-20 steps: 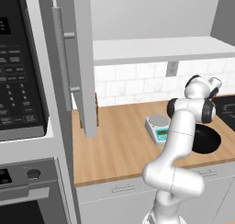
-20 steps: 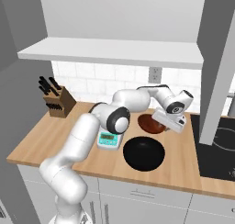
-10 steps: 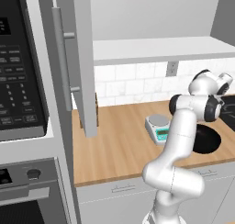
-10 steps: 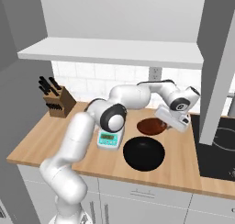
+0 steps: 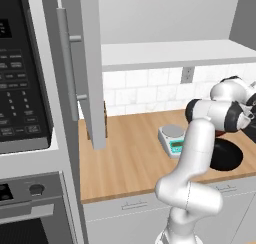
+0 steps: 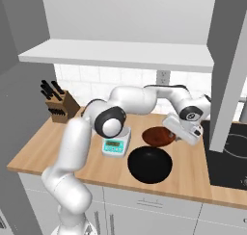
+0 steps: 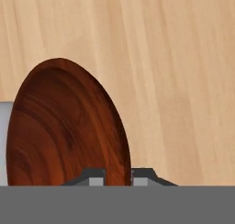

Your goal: Pick up the bowls on the counter and stack them on top of one another in the open cabinet. Place the smaller bowl on top of the larger bowl.

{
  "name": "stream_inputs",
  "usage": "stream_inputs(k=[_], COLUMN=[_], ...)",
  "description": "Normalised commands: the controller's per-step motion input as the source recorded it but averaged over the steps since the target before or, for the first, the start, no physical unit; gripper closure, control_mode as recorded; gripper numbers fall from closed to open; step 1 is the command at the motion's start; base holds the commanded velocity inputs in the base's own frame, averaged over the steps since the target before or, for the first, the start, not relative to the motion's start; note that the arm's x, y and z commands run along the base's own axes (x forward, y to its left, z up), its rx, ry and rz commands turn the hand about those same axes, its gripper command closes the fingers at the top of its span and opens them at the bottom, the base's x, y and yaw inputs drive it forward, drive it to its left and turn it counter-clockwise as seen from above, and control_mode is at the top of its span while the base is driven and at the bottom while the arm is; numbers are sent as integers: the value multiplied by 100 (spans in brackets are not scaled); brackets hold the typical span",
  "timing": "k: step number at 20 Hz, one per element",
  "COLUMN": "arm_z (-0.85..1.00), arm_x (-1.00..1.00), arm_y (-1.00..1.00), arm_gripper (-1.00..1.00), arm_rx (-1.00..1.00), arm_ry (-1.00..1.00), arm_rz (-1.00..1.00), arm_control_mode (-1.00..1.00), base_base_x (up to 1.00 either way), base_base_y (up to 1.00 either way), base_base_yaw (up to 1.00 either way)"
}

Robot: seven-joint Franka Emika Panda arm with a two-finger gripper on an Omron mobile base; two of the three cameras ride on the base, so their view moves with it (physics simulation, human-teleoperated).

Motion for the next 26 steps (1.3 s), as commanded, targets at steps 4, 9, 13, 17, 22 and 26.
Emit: stream_inputs(k=[4,9,13,17,22,26], arm_z=[23,26,10,-9,-21,-19], arm_x=[-29,-71,-88,-15,-4,-35], arm_y=[0,0,0,5,9,6], arm_gripper=[100,100,100,100,100,100], arm_rx=[8,11,10,0,-3,-3], arm_ry=[-1,-2,-1,0,0,0], arm_rz=[-4,-2,-3,-7,-4,0], arm_control_mode=[-100,-100,-100,-100,-100,-100], base_base_x=[0,0,0,0,0,0], base_base_y=[0,0,0,0,0,0], base_base_yaw=[0,0,0,0,0,0])
